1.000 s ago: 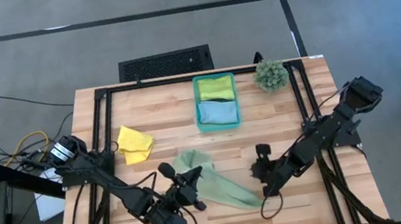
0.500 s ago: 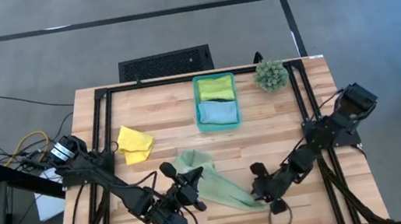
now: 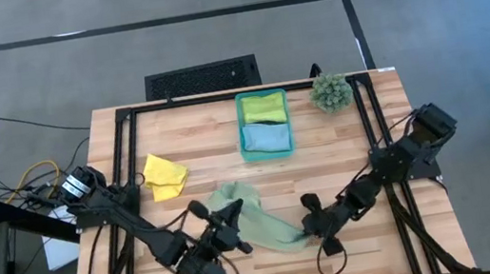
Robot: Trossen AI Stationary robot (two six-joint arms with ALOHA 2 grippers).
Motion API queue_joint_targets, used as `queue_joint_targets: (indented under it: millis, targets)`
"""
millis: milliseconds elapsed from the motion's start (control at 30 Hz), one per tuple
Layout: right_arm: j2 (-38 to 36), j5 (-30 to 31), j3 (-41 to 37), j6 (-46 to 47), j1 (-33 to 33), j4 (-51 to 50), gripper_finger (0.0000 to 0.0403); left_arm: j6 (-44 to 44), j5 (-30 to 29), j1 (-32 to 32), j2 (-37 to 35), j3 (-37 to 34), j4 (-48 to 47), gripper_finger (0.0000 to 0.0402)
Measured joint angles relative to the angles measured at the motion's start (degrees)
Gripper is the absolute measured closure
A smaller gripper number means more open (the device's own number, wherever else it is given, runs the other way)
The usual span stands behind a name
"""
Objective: Fold microfiber towels
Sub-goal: Fold the green microfiber cloth
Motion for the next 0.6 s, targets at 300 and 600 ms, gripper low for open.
queue_joint_targets:
  millis: [300, 600]
  targets:
    - [-20.3, 31.7, 0.0, -10.1, 10.5, 0.1, 0.0384, 9.2, 8.5, -10.7, 0.2, 11.3, 11.3, 0.0401]
    - [-36.4, 23.4, 0.1, -16.1, 22.3, 7.1, 0.0387, 10.4, 12.8, -13.2, 0.4, 12.1, 14.5, 0.0401]
